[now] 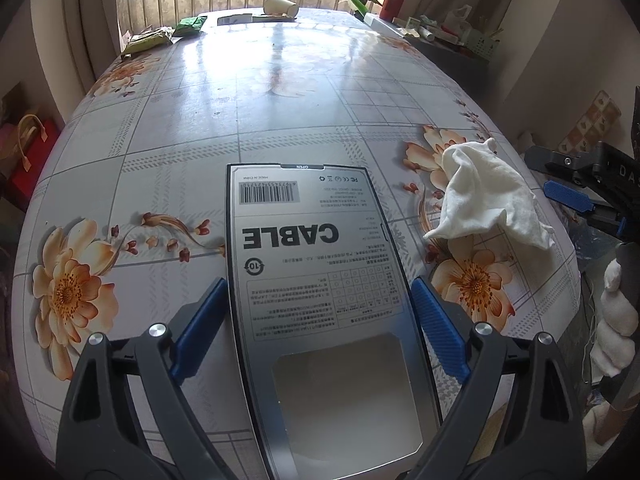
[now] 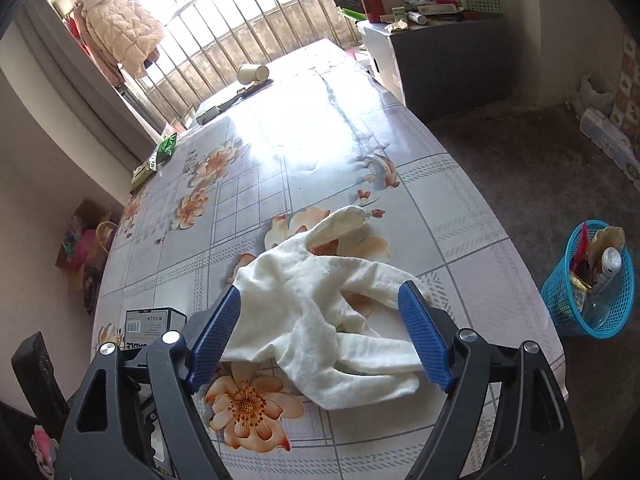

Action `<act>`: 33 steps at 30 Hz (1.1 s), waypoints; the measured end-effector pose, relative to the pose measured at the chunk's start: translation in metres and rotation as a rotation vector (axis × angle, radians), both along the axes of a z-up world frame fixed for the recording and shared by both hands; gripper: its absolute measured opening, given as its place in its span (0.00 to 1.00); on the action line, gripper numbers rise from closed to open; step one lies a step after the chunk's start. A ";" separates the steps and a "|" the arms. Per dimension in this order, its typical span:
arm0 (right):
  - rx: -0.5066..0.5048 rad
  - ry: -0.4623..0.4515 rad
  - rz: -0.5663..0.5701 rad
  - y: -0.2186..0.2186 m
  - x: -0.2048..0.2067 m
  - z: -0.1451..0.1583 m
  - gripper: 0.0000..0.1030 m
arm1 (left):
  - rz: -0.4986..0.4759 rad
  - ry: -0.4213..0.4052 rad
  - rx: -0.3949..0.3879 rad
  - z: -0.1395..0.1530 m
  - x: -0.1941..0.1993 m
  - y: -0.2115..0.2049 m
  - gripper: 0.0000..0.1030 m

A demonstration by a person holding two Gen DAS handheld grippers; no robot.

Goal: Collect trash

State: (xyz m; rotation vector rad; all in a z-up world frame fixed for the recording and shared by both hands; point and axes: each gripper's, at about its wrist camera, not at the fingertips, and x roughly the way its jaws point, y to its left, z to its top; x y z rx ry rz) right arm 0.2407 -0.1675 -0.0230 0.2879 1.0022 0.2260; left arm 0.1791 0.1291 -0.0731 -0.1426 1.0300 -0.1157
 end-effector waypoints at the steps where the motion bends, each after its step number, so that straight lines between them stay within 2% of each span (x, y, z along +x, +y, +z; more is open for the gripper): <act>1: -0.020 0.005 0.012 0.007 0.005 -0.003 0.77 | 0.000 0.000 0.000 0.000 0.000 0.000 0.85; 6: -0.169 0.028 0.100 0.045 0.016 -0.025 0.78 | -0.001 0.001 0.001 0.000 -0.001 0.003 0.85; 8: -0.252 -0.013 0.114 0.057 0.010 -0.027 0.78 | -0.001 0.000 0.001 0.000 -0.001 0.004 0.85; 10: -0.293 -0.035 0.119 0.061 0.006 -0.029 0.78 | -0.003 -0.001 0.002 0.000 -0.001 0.005 0.85; 12: -0.310 -0.039 0.115 0.059 0.003 -0.030 0.73 | -0.003 -0.001 0.002 0.000 -0.002 0.005 0.85; 13: -0.318 -0.040 0.107 0.058 0.002 -0.030 0.67 | -0.002 -0.002 0.002 -0.001 -0.002 0.005 0.85; 17: -0.308 -0.044 0.081 0.047 -0.006 -0.028 0.53 | 0.001 -0.005 0.004 0.000 -0.003 0.004 0.85; 27: -0.273 -0.045 0.029 0.026 -0.027 -0.028 0.28 | 0.001 -0.002 0.003 0.000 -0.007 0.000 0.85; 31: -0.209 -0.026 0.011 0.014 -0.035 -0.028 0.17 | -0.003 0.001 -0.004 0.000 -0.009 -0.002 0.84; 33: -0.155 -0.014 0.004 0.005 -0.039 -0.028 0.15 | -0.006 0.002 -0.009 0.000 -0.011 -0.005 0.84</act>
